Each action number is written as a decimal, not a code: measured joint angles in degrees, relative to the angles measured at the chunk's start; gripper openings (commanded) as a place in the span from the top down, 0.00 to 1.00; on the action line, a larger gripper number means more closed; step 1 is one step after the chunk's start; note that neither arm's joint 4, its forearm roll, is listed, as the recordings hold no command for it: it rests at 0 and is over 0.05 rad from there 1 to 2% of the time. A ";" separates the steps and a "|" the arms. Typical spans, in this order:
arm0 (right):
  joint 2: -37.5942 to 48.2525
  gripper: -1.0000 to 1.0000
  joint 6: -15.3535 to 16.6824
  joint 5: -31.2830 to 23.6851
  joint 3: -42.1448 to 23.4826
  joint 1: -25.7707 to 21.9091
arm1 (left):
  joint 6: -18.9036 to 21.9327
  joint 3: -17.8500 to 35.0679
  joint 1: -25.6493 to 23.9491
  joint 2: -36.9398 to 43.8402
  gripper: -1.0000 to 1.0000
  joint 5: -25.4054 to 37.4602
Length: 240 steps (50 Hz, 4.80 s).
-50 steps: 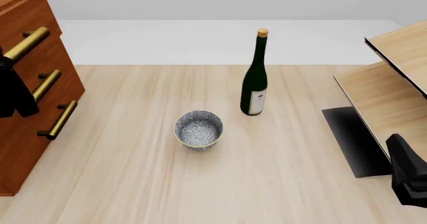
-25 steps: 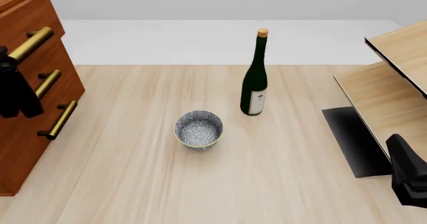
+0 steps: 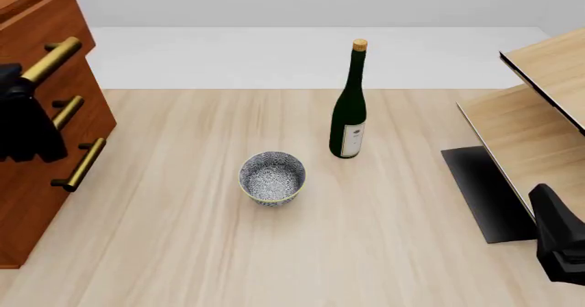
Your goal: Close the bottom drawer of the cabinet and open the top drawer.
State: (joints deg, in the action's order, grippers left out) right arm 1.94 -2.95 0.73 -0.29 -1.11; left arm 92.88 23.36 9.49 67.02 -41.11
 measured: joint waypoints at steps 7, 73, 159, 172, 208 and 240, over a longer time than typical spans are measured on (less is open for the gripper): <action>-0.16 0.00 -0.14 -0.18 -0.03 -0.08 | 0.02 -0.16 -0.77 -0.04 1.00 -0.16; 0.12 0.00 -0.67 0.03 -0.04 -0.12 | -0.16 1.04 -8.52 1.57 0.00 -0.60; 0.50 0.00 -1.57 0.28 -0.12 0.23 | -2.03 5.73 -14.17 3.77 0.00 2.59; 0.27 0.00 -1.82 0.02 -0.14 0.37 | -3.27 7.37 -16.09 4.37 0.00 3.43; 1.00 0.00 -2.16 0.84 -0.14 0.66 | -13.95 19.65 -17.21 -0.29 0.00 18.12; -0.05 0.00 -1.86 -0.11 -0.16 0.60 | -49.94 57.16 -13.70 5.04 0.00 59.55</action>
State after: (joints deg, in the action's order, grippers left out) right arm 1.89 -4.81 0.62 -0.44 -0.51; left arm 42.94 80.52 -4.21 72.06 18.44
